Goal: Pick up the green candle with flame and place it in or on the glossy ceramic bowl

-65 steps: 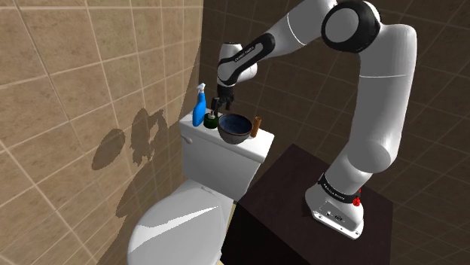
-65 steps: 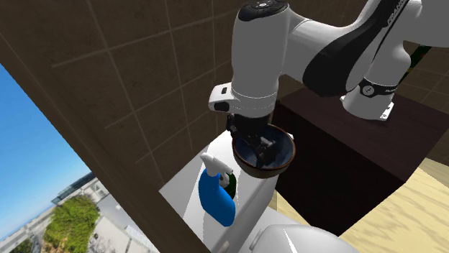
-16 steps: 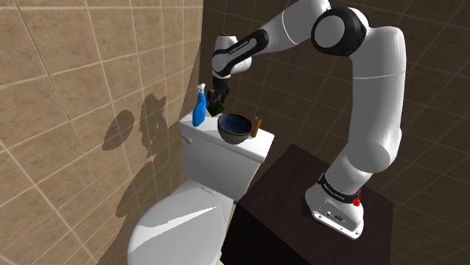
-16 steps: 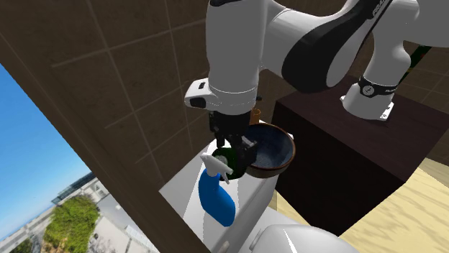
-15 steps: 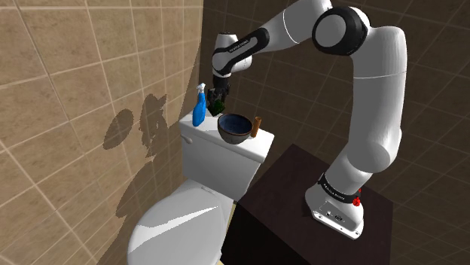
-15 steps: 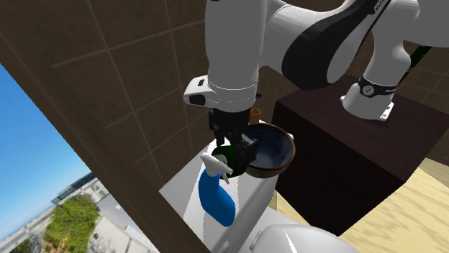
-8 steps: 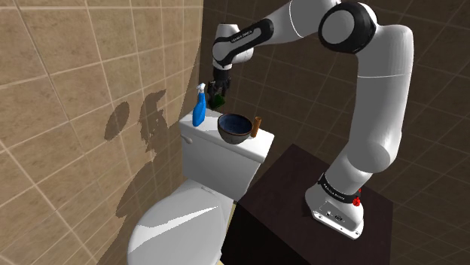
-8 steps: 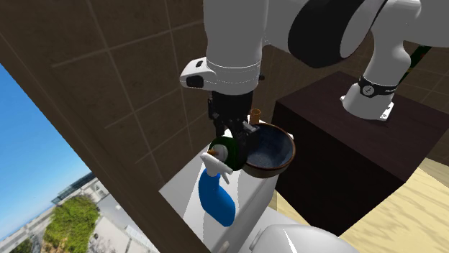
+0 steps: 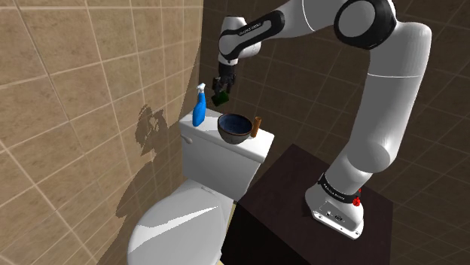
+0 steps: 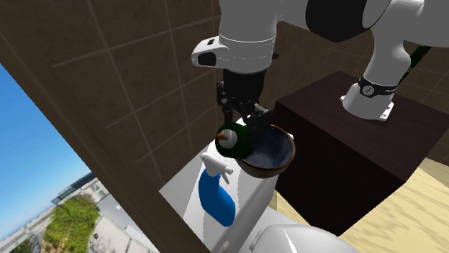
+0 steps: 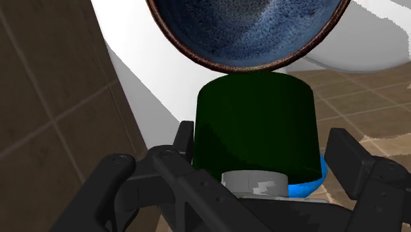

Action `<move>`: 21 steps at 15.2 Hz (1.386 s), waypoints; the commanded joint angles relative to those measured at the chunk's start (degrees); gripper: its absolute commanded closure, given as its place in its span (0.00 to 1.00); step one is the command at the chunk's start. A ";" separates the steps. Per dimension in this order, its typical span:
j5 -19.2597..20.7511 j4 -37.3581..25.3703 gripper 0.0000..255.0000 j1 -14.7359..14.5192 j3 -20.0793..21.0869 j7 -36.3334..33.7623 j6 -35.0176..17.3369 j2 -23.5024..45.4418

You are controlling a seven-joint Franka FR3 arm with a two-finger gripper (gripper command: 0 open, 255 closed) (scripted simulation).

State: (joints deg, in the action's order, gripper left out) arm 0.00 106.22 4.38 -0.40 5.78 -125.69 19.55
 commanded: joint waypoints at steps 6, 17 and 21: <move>0.07 20.47 1.00 0.88 -0.58 1.44 -5.89 -14.61; 0.11 30.48 1.00 1.27 -0.98 2.21 -13.83 -16.68; 0.02 31.11 1.00 1.28 -0.97 2.26 -16.94 -14.19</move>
State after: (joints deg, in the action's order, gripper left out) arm 0.04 137.08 5.68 -1.39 8.09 -141.82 4.84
